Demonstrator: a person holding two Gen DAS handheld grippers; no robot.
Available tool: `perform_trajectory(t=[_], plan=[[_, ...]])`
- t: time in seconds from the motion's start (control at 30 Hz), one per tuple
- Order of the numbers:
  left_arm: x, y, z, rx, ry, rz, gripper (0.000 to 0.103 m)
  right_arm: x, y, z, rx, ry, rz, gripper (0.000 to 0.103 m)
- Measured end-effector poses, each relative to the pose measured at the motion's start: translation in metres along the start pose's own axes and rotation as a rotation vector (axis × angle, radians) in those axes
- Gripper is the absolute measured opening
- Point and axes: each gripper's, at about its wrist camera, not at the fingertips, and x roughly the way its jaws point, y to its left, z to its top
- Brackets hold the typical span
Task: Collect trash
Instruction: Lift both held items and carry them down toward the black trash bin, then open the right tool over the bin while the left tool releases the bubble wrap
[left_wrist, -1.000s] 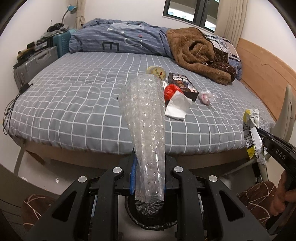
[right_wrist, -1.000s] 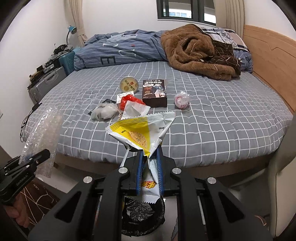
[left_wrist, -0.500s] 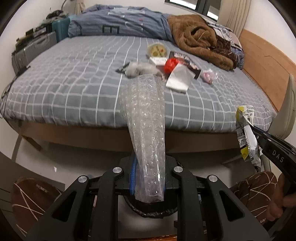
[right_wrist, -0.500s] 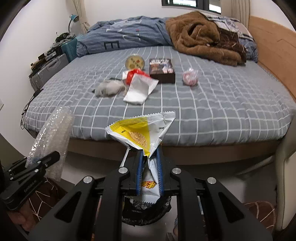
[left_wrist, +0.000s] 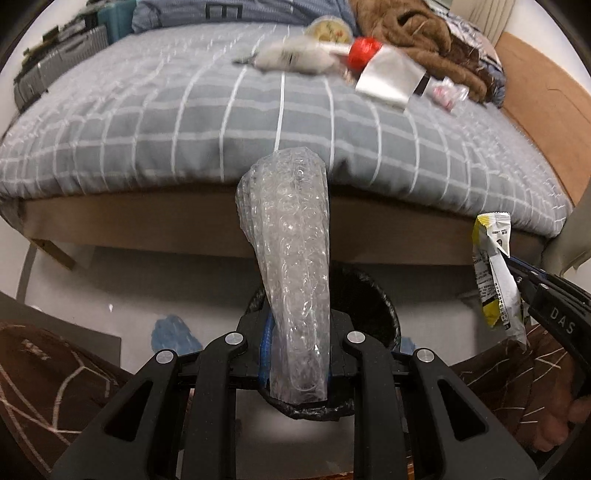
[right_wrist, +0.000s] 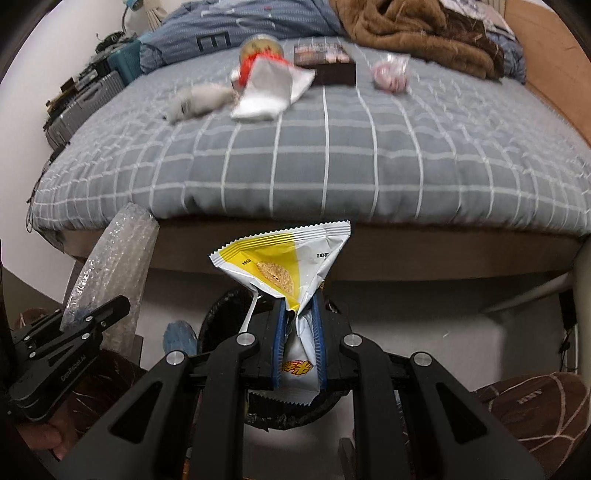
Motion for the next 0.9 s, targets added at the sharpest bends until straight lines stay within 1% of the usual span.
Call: perform_trajectory(t=[0.07,0.3,0.57,0.67,0.9], plan=[[0.010,0.001,-0.002,0.005,0.018,0.013,0.019,0.012,-0.001,-0.003,-0.001,0.022,-0.001,0.013],[0.044,0.001,-0.007,0.015,0.094,0.023,0.019,0.049,0.002,-0.013,-0.004,0.095,0.008,0.013],[0.074,0.006,-0.013,0.002,0.169,0.020,0.019,0.082,0.005,-0.024,-0.001,0.172,0.016,0.013],[0.085,0.009,-0.015,-0.007,0.210,0.011,0.019,0.093,0.007,-0.027,-0.003,0.202,0.022,0.013],[0.105,0.012,-0.016,0.007,0.244,0.025,0.019,0.120,0.017,-0.037,0.001,0.274,0.036,0.013]])
